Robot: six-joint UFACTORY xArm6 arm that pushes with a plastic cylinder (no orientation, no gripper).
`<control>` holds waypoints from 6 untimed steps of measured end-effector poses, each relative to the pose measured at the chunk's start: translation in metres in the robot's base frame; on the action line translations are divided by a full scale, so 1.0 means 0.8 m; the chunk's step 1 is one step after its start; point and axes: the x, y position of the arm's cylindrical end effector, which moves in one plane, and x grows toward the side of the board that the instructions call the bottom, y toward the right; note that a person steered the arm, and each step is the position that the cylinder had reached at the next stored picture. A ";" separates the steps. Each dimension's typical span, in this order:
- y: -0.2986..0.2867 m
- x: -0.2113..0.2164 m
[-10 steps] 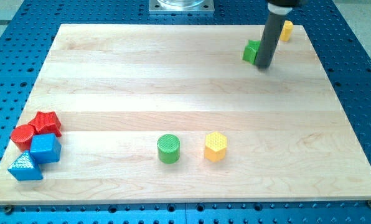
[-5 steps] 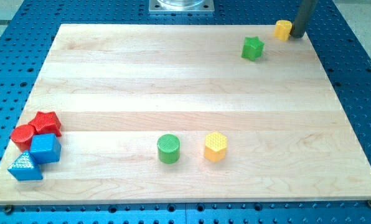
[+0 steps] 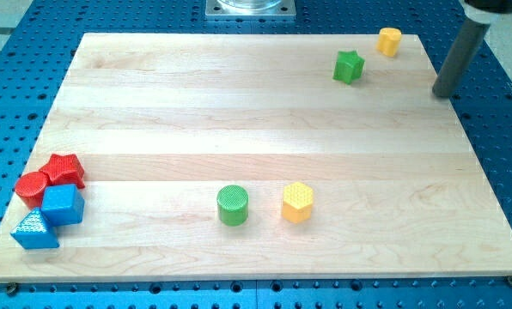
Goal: Move the green star diagonally bottom left to the yellow heart
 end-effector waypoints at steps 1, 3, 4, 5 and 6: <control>-0.075 -0.001; -0.182 -0.047; -0.228 -0.057; -0.231 -0.072; -0.185 -0.093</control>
